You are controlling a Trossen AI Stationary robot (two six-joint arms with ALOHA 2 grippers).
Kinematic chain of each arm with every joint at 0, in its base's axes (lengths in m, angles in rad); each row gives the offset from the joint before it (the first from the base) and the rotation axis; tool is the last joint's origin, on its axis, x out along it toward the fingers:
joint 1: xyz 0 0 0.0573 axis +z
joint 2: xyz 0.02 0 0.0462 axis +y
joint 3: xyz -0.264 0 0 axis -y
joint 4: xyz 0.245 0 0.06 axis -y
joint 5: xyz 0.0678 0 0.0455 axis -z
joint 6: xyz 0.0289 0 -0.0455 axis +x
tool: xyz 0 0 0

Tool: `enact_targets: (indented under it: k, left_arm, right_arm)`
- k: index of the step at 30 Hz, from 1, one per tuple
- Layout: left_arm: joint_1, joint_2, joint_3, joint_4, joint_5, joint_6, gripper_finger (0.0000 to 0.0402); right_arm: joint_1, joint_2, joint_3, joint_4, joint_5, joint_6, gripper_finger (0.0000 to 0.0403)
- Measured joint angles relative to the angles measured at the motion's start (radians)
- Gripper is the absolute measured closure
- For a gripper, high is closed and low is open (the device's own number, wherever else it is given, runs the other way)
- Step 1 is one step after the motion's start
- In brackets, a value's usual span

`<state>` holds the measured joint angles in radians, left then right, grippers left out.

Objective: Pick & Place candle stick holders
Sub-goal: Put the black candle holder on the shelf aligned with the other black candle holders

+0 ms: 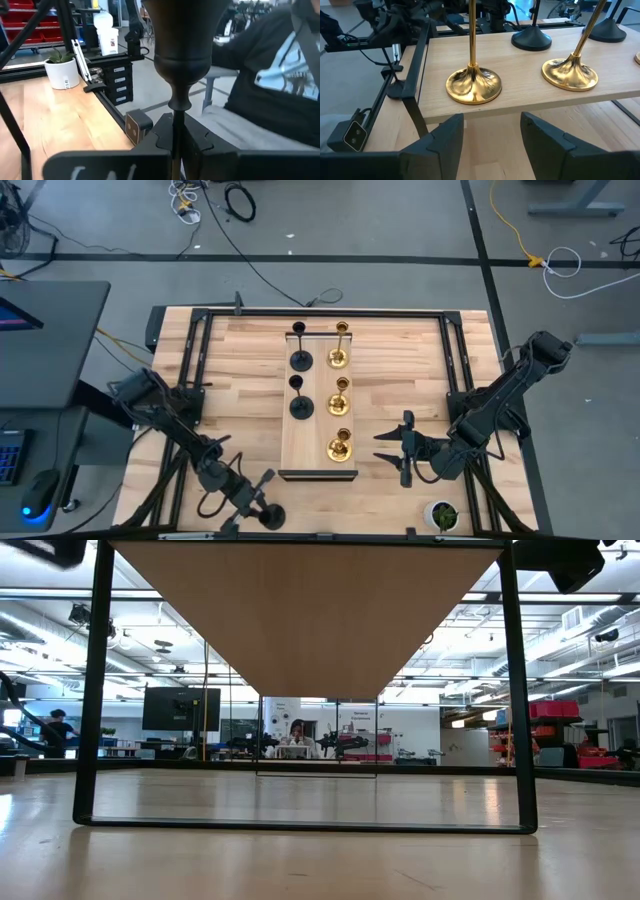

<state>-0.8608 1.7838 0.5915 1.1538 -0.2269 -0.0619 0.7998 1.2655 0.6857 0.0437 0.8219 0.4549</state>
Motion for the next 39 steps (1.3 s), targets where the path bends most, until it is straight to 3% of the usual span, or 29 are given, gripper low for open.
enact_targets:
  k: [8, 15, 22, 27, 39]
  left_arm:
    - [-0.007, -0.134, 0.0, -0.03, -0.052, -0.062, 0.0391]
    - [-0.008, -0.334, 0.0, -0.214, -0.172, -0.159, 0.0391]
    - [-0.008, -0.586, 0.0, -0.38, -0.213, -0.087, 0.0391]
    - [0.002, -0.726, 0.0, -0.545, -0.398, -0.015, 0.0391]
    - [0.099, -0.836, 0.0, -0.615, -0.46, 0.107, 0.0391]
  right_arm:
    - [0.0, 0.0, 0.0, 0.0, 0.0, 0.0, 0.0207]
    - [0.0, 0.0, 0.0, 0.0, 0.0, 0.0, 0.0207]
    - [0.0, 0.0, 0.0, 0.0, 0.001, -0.003, 0.0207]
    - [0.0, 0.0, 0.0, 0.0, 0.001, -0.003, 0.0207]
    - [-0.001, 0.0, 0.0, 0.0, 0.001, -0.003, 0.0207]
